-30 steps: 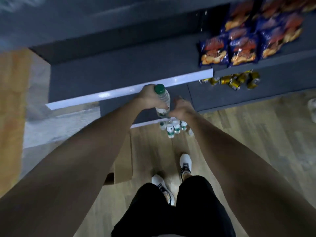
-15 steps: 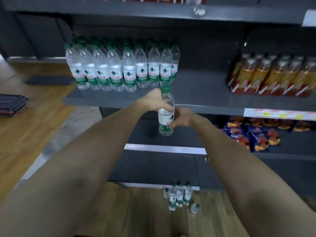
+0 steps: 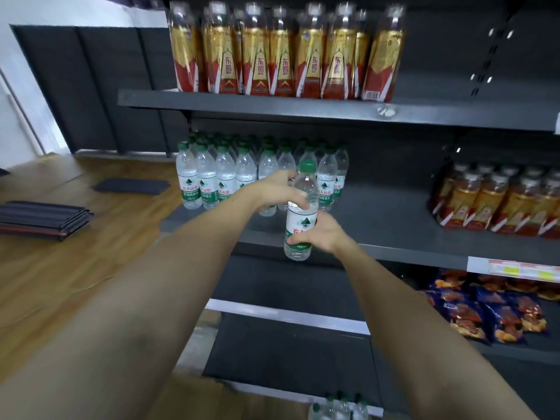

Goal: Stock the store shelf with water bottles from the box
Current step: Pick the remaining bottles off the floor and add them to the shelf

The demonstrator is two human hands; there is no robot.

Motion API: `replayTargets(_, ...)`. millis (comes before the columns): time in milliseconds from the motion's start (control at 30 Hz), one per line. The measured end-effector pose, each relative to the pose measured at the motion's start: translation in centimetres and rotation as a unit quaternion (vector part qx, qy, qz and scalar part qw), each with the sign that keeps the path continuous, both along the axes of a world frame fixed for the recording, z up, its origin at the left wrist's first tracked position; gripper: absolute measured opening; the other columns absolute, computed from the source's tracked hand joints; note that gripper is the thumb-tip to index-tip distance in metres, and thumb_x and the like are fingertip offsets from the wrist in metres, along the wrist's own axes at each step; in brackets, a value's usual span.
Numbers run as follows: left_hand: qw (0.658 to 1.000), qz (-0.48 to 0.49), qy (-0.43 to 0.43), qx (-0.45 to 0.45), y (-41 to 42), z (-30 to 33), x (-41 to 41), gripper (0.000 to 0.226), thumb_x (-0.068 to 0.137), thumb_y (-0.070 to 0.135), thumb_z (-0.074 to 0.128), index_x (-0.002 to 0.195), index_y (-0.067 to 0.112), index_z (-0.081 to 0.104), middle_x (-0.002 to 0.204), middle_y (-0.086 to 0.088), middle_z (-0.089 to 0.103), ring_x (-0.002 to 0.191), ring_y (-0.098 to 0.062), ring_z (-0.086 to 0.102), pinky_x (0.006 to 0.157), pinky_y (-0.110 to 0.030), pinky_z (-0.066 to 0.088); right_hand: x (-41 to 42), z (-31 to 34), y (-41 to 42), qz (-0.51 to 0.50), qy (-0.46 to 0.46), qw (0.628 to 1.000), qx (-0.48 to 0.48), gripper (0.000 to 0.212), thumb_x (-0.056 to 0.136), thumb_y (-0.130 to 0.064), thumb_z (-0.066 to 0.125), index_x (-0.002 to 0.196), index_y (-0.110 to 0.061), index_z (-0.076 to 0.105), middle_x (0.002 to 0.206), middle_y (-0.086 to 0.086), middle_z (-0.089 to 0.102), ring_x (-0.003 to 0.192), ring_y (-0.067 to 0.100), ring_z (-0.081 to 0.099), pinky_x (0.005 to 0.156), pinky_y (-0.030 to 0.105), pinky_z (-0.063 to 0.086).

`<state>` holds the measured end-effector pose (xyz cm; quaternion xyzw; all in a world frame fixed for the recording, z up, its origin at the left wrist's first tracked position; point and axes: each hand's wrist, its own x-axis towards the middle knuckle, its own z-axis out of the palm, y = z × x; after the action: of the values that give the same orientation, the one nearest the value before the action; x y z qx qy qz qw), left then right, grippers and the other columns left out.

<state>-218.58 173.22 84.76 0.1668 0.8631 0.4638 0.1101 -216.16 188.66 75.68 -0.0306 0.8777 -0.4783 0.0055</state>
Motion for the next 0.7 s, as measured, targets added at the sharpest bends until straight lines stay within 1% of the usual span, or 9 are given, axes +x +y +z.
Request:
replayTargets(67,1.0,-0.012,-0.001,-0.028,-0.4,0.0,-0.8,0.08,0.073,0.009,0.083,0.142,0.011,0.04,0.129,-0.003,0.054,0.108,-0.017,0.059,0.096,-0.041,0.052,-0.8,-0.4,-0.2,-0.013,0.005,1.0,0.002,0.06,0.054,-0.024,0.093,0.108,-0.027,0.068,0.102,-0.012,0.072,0.098,0.01,0.067,0.09,0.031,0.054)
replayTargets(167,0.998,-0.011,0.001,-0.069,-1.2,-0.4,-2.7,0.059,0.073,0.01,0.083,0.122,0.013,0.05,0.105,-0.005,0.06,0.079,-0.014,0.062,0.074,-0.031,0.054,-2.9,-0.6,0.0,-0.026,-0.006,1.0,0.001,0.062,0.052,-0.026,0.092,0.108,-0.028,0.067,0.101,-0.012,0.072,0.097,0.011,0.067,0.091,0.035,0.055)
replayTargets(200,0.998,-0.003,-0.006,-0.067,-1.5,-0.6,-3.5,0.053,0.073,0.009,0.083,0.117,0.012,0.052,0.1,-0.007,0.063,0.074,-0.014,0.062,0.072,-0.032,0.051,-3.7,-0.5,0.2,-0.033,-0.006,0.999,0.001,0.062,0.051,-0.029,0.091,0.107,-0.028,0.067,0.1,-0.012,0.072,0.096,0.012,0.067,0.091,0.036,0.055)
replayTargets(267,0.997,0.023,-0.015,-0.071,-2.2,-1.2,-5.1,0.048,0.076,0.009,0.081,0.117,0.009,0.056,0.095,-0.011,0.067,0.074,-0.019,0.06,0.072,-0.035,0.047,-5.6,-0.4,0.5,-0.046,-0.002,0.999,0.007,0.062,0.048,-0.035,0.09,0.105,-0.028,0.067,0.098,-0.012,0.072,0.094,0.012,0.067,0.089,0.037,0.056)
replayTargets(367,0.993,0.061,-0.001,-0.105,-2.6,-1.9,-7.4,0.036,0.081,0.011,0.076,0.113,0.007,0.059,0.091,-0.018,0.065,0.07,-0.022,0.055,0.064,-0.03,0.045,-8.3,-0.7,0.9,-0.068,-0.004,0.997,0.022,0.069,0.041,-0.046,0.085,0.105,-0.028,0.065,0.097,-0.012,0.071,0.094,0.012,0.066,0.088,0.037,0.056)
replayTargets(433,0.99,0.082,0.008,-0.116,-2.8,-2.3,-9.1,0.028,0.084,0.009,0.073,0.109,0.005,0.06,0.079,-0.012,0.062,0.058,-0.017,0.052,0.054,-0.023,0.042,-10.4,-1.4,1.1,-0.081,0.001,0.996,0.041,0.079,0.034,-0.055,0.079,0.107,-0.029,0.063,0.098,-0.012,0.071,0.095,0.015,0.066,0.088,0.039,0.056)
replayTargets(533,0.985,0.095,0.004,-0.142,-2.6,-3.0,-11.3,0.015,0.086,0.007,0.069,0.1,0.005,0.061,0.067,-0.006,0.058,0.049,-0.012,0.047,0.044,-0.017,0.036,-12.7,-2.2,1.2,-0.093,0.007,0.994,0.05,0.077,0.041,-0.05,0.084,0.111,-0.028,0.06,0.102,-0.01,0.069,0.097,0.017,0.064,0.091,0.039,0.055)
replayTargets(600,0.982,0.094,-0.001,-0.164,-2.1,-3.5,-12.6,0.008,0.086,0.006,0.067,0.092,0.007,0.062,0.068,-0.005,0.059,0.051,-0.012,0.05,0.043,-0.017,0.037,-14.1,-2.7,1.4,-0.093,0.004,0.994,0.054,0.071,0.052,-0.041,0.088,0.114,-0.026,0.057,0.102,-0.008,0.066,0.097,0.018,0.061,0.092,0.039,0.053)
replayTargets(700,0.979,0.099,-0.01,-0.177,-0.7,-4.3,-14.4,0.008,0.083,0.004,0.067,0.082,0.01,0.064,0.071,-0.008,0.064,0.061,-0.018,0.058,0.056,-0.024,0.048,-16.0,-3.2,2.2,-0.084,-0.004,0.995,0.047,0.071,0.053,-0.037,0.089,0.115,-0.026,0.058,0.107,-0.007,0.069,0.102,0.019,0.063,0.093,0.041,0.053)
